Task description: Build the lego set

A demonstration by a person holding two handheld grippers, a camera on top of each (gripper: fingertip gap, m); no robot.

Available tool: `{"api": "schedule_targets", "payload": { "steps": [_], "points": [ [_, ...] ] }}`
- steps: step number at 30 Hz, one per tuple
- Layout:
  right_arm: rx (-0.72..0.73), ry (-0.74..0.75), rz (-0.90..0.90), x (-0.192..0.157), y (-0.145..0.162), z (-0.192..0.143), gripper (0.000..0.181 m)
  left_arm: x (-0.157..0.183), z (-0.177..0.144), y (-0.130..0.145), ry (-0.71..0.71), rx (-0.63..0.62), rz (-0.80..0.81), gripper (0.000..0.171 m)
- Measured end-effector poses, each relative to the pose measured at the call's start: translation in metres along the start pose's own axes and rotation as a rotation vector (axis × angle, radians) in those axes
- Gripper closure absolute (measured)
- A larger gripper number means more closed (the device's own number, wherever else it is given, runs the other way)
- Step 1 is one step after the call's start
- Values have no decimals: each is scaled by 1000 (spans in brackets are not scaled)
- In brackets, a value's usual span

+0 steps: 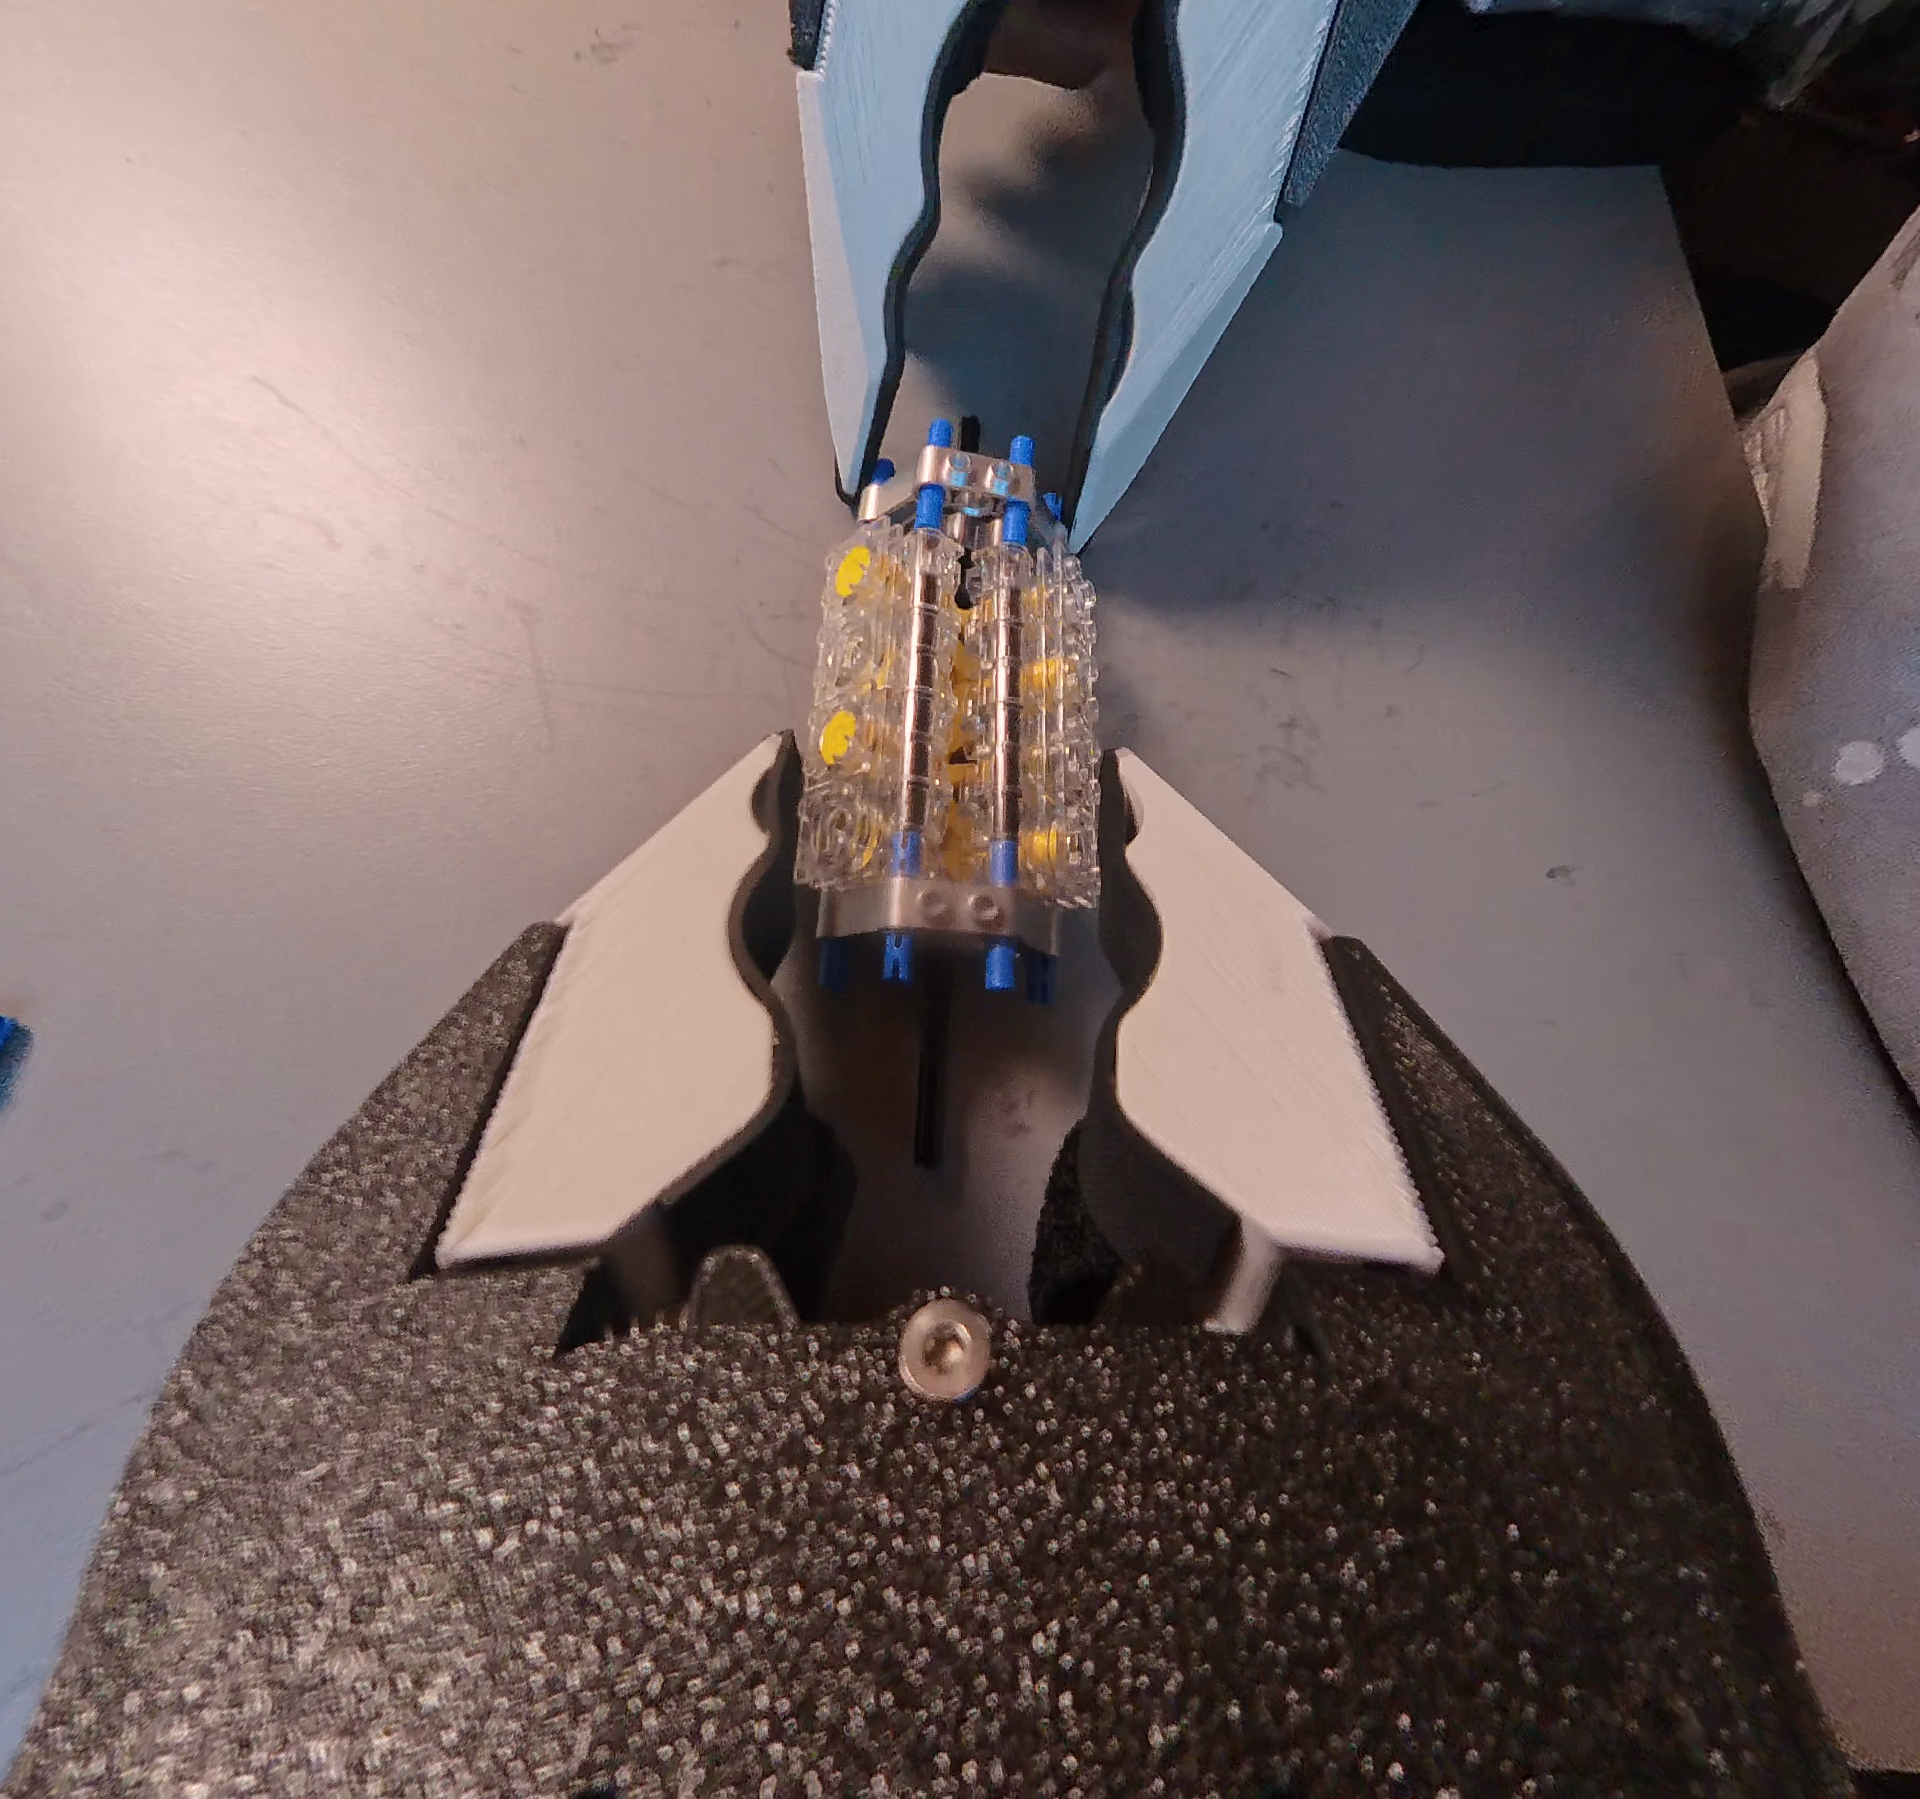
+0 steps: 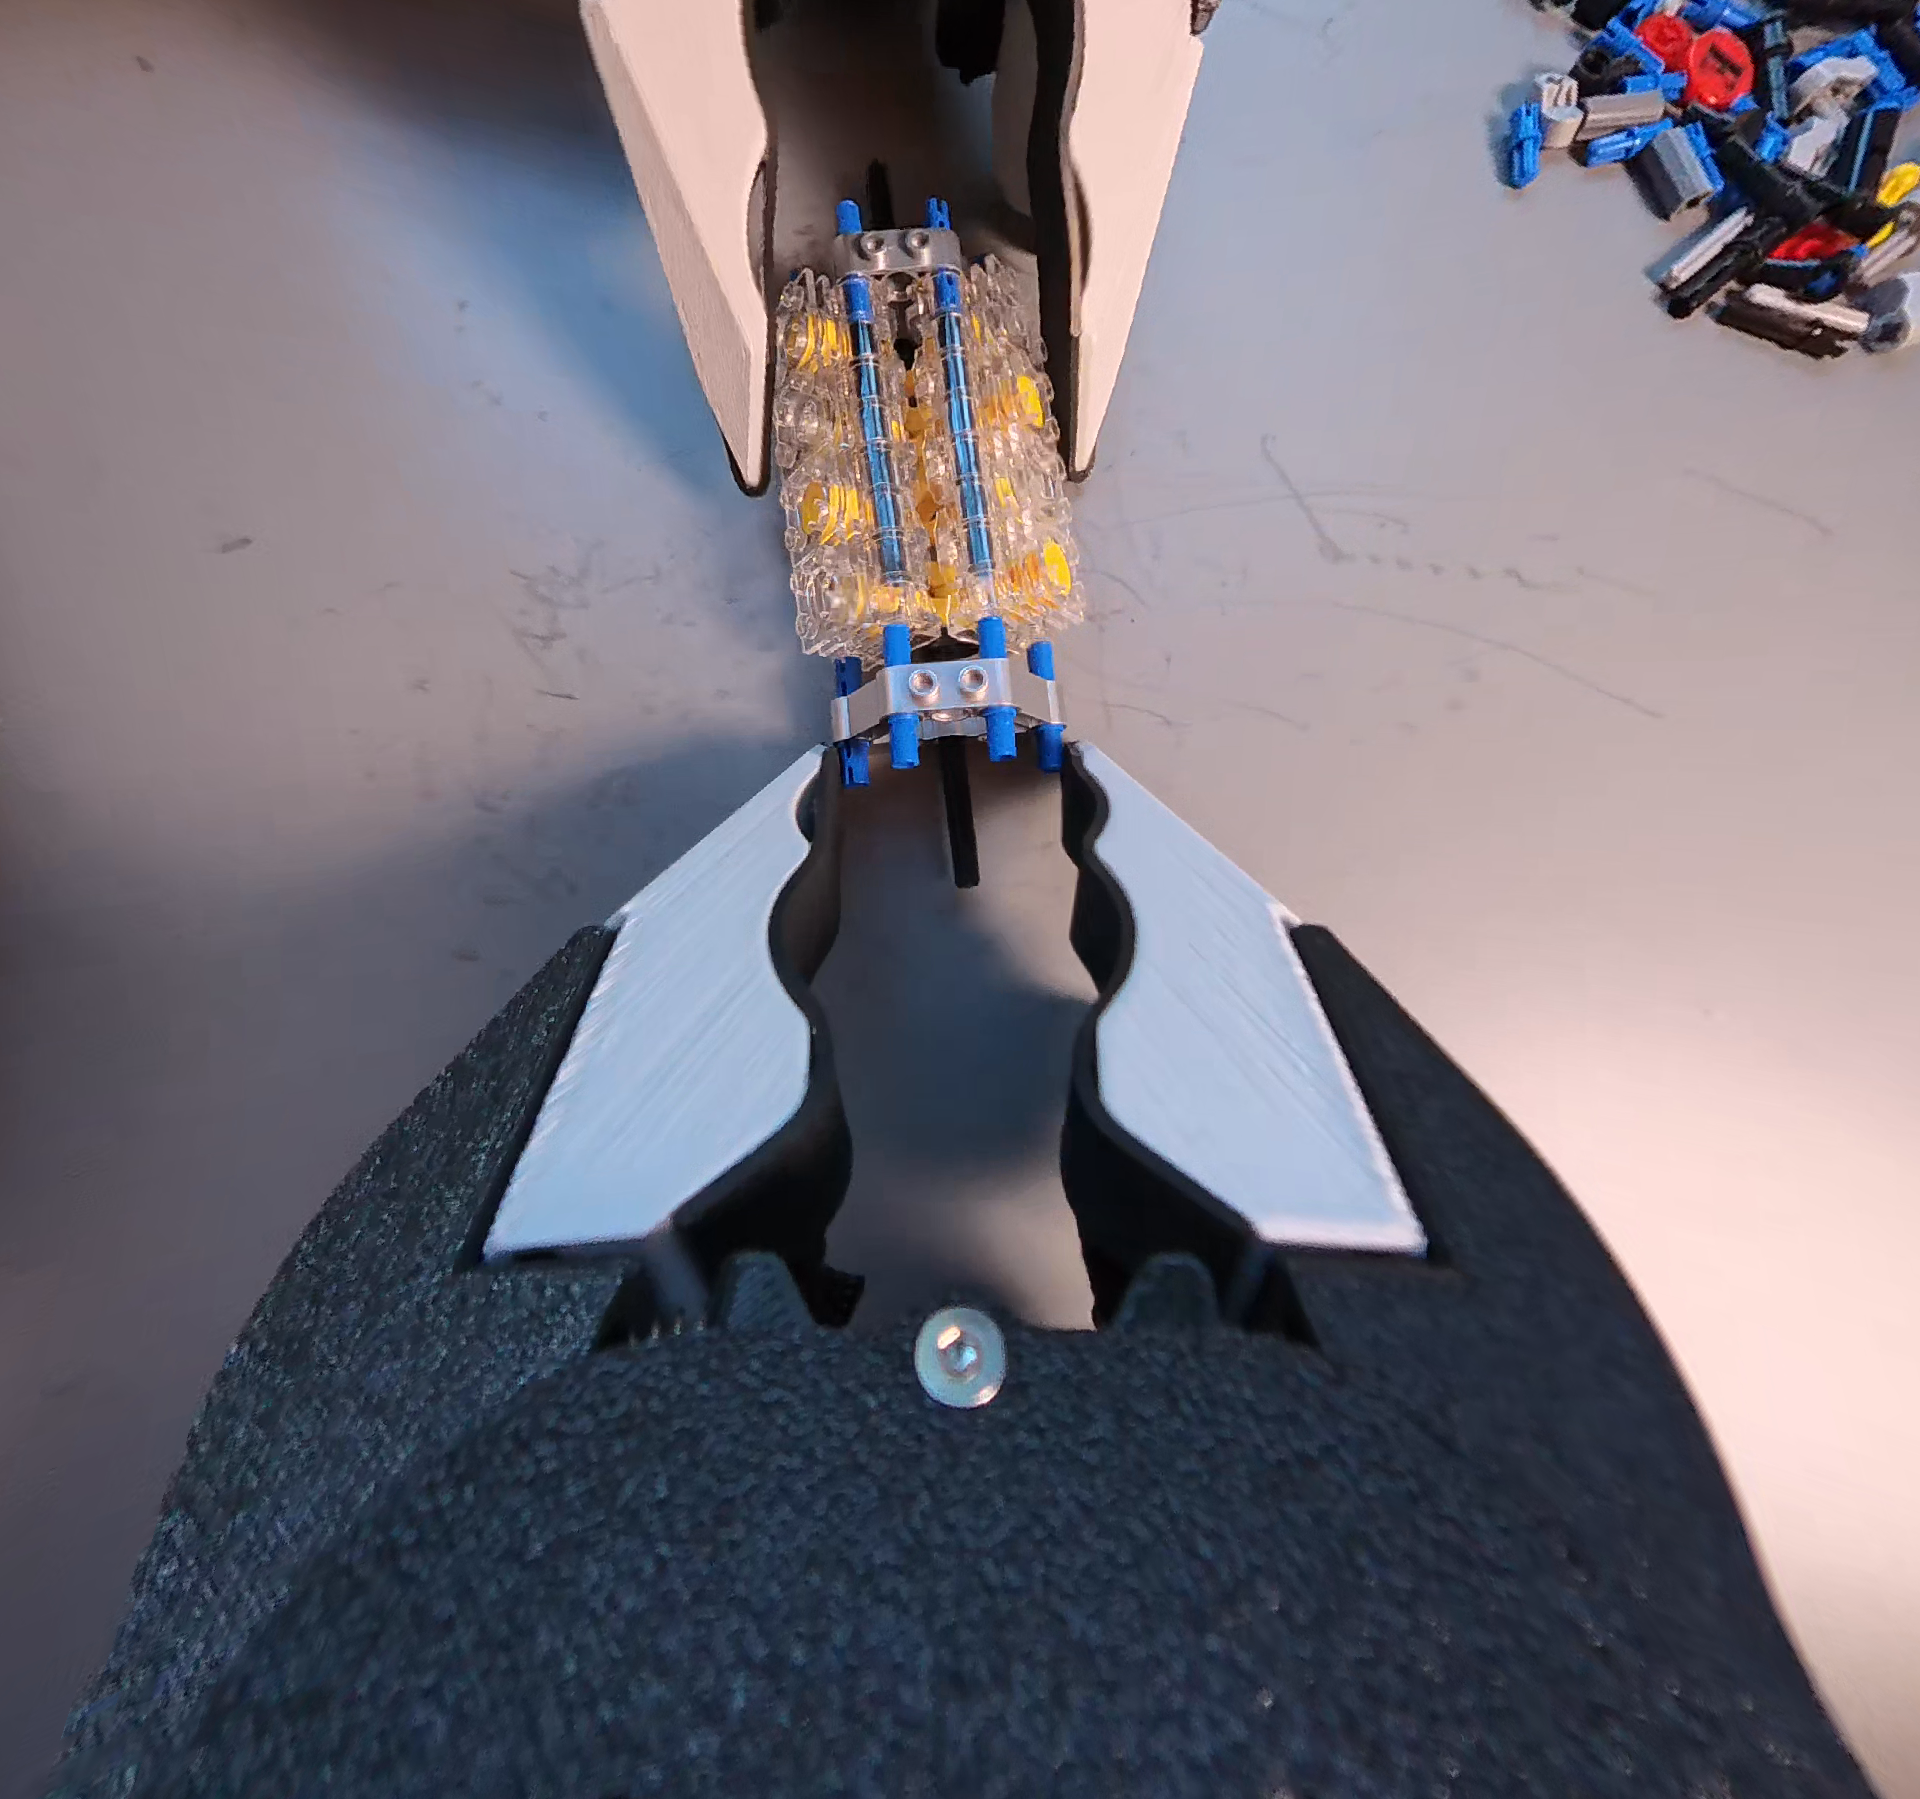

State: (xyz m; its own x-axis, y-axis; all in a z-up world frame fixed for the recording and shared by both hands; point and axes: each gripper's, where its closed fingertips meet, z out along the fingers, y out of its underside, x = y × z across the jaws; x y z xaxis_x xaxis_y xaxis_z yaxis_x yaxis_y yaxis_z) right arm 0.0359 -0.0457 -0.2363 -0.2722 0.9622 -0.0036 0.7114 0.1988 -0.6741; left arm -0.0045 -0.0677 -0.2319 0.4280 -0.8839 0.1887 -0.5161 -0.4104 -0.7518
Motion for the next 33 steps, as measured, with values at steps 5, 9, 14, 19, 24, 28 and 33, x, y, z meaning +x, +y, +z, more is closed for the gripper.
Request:
{"api": "schedule_targets", "payload": {
  "steps": [5,9,14,19,24,28,33],
  "points": [
    [7,4,-7,0,0,0,141,0,1,1,-20,-5,31,115],
    [16,1,-21,-2,1,-2,138,1,-2,-4,-36,2,9,106],
    [71,-14,-27,0,-3,-12,139,1,1,-5,-120,-85,59,105],
    [90,-32,-43,-5,-8,-6,143,1,12,-5,-102,-95,67,114],
    [93,-39,-31,-5,-8,-6,143,3,9,-13,-68,6,45,117],
    [101,-38,-16,-5,-10,-6,146,7,7,-15,-46,38,64,117],
    [105,-49,17,-5,-11,-6,147,6,8,-14,-58,36,84,116]
  ]
}}
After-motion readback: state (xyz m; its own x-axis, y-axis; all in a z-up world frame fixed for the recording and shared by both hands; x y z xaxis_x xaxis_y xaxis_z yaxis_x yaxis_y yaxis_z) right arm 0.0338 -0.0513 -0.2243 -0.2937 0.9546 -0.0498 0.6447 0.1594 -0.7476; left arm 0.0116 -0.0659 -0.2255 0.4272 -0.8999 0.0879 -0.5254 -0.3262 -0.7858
